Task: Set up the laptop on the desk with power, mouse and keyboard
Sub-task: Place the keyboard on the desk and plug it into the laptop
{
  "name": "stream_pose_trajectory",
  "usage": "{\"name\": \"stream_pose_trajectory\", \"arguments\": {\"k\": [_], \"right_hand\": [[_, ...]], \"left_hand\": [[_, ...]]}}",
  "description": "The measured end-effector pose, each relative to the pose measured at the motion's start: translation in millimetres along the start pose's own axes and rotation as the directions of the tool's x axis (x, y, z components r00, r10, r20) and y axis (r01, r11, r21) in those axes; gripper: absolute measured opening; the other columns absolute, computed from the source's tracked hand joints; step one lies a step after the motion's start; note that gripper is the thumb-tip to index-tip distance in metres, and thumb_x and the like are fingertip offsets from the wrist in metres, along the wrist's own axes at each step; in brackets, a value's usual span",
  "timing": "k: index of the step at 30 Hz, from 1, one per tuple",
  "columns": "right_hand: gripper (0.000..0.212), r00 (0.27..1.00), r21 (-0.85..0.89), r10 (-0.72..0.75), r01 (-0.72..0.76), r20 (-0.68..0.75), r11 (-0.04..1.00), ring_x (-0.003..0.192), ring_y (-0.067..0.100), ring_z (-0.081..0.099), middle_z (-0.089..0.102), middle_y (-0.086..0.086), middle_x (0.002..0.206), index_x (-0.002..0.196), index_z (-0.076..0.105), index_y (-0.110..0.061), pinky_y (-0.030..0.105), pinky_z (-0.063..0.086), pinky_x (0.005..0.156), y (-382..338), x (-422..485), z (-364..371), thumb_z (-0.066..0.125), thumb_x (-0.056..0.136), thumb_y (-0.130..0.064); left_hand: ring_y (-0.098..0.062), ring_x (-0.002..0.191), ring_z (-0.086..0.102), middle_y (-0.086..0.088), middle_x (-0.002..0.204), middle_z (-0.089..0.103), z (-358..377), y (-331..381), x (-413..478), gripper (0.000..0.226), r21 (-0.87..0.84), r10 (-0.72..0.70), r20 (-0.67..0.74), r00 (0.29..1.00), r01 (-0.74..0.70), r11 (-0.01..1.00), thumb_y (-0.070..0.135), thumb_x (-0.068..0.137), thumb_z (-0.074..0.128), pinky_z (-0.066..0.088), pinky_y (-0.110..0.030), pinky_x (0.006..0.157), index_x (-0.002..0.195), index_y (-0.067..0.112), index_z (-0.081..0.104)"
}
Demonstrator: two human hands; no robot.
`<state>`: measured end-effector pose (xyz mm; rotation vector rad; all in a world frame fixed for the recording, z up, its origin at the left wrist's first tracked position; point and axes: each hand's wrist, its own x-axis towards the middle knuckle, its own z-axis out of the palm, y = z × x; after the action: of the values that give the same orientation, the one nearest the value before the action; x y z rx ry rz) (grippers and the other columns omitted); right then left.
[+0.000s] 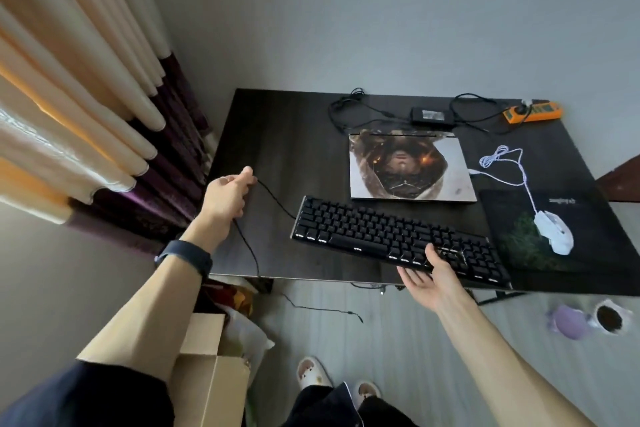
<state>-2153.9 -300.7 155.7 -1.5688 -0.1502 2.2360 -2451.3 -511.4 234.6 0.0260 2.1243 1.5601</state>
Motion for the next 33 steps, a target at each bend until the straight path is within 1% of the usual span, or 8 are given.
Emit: {"name": "stream_pose_trajectory", "arguments": {"k": [2,6,11,14,20,24,31,33], "right_hand": [[0.049,1.0,0.001,-0.008,0.008,-0.007,1.0,0.111,0.025,0.059,0.059,0.016,0.133,0.133,0.056,-0.01,0.038,0.053,0.093,4,7,-10,0.072,0.091,-0.03],[0.053,0.999,0.04,-0.014,0.015,-0.033,0.999,0.107,0.022,0.065,0.065,0.012,0.126,0.132,0.057,-0.006,0.034,0.056,0.082,8,15,-37,0.075,0.088,-0.03],[0.054,1.0,0.054,-0.012,0.013,-0.012,0.998,0.104,0.018,0.064,0.066,0.007,0.125,0.134,0.057,-0.008,0.031,0.053,0.082,5,23,-58,0.074,0.089,-0.033],[0.051,1.0,0.012,-0.028,0.028,-0.003,1.0,0.107,0.02,0.063,0.066,0.009,0.119,0.132,0.058,-0.009,0.031,0.052,0.082,-6,26,-60,0.073,0.089,-0.031],[0.049,0.998,-0.116,-0.054,0.05,-0.029,0.992,0.114,0.026,0.062,0.062,0.017,0.131,0.129,0.057,-0.008,0.035,0.051,0.086,-25,40,-49,0.075,0.088,-0.028],[0.074,0.996,-0.134,-0.028,0.017,-0.079,0.991,0.138,0.037,0.045,0.035,0.026,0.156,0.147,0.042,-0.008,0.042,0.051,0.094,-36,65,-41,0.078,0.086,-0.027],[0.069,0.989,-0.097,0.076,-0.089,-0.13,0.991,0.144,0.035,0.04,0.024,0.024,0.161,0.147,0.041,-0.007,0.043,0.047,0.109,-48,94,-41,0.074,0.09,-0.029],[0.05,0.987,-0.114,0.112,-0.125,-0.111,0.986,0.141,0.034,0.043,0.033,0.024,0.157,0.132,0.052,-0.006,0.044,0.044,0.112,-53,98,-44,0.072,0.092,-0.027]], "left_hand": [[-0.008,0.046,0.031,0.006,0.065,0.04,-12,9,7,0.029,0.101,0.051,0.11,0.993,-0.063,0.993,0.041,0.096,0.059,0.025,-0.018,0.039,0.09,0.015,0.071],[-0.013,0.048,0.033,0.002,0.064,0.041,-22,28,27,0.026,0.333,0.088,0.129,0.988,-0.127,0.934,0.035,0.096,0.061,0.026,-0.019,0.04,0.088,0.014,0.072],[-0.005,0.033,0.026,0.003,0.063,0.032,-15,28,44,0.026,0.181,-0.205,0.123,0.971,0.181,0.967,0.023,0.104,0.045,0.018,-0.014,0.033,0.087,0.015,0.064],[-0.002,0.027,0.023,0.005,0.065,0.03,0,24,50,0.03,0.064,-0.249,0.083,0.965,0.244,0.968,0.021,0.105,0.036,0.015,-0.013,0.032,0.086,0.018,0.059],[-0.005,0.037,0.024,0.008,0.062,0.037,40,58,53,0.022,-0.012,-0.026,0.144,0.989,0.028,1.0,0.027,0.1,0.05,0.02,-0.019,0.039,0.101,0.017,0.069],[-0.006,0.042,0.029,0.006,0.061,0.04,69,75,52,0.02,0.121,0.088,0.197,0.976,-0.113,0.986,0.026,0.099,0.054,0.022,-0.019,0.039,0.101,0.016,0.071],[-0.007,0.04,0.029,0.003,0.063,0.041,100,55,52,0.021,0.216,0.0,0.211,0.977,-0.047,0.975,0.024,0.1,0.055,0.022,-0.02,0.038,0.101,0.012,0.072],[-0.006,0.038,0.028,0.004,0.062,0.041,108,48,53,0.021,0.225,-0.026,0.218,0.976,-0.024,0.974,0.024,0.101,0.054,0.022,-0.02,0.038,0.102,0.012,0.072]]}}
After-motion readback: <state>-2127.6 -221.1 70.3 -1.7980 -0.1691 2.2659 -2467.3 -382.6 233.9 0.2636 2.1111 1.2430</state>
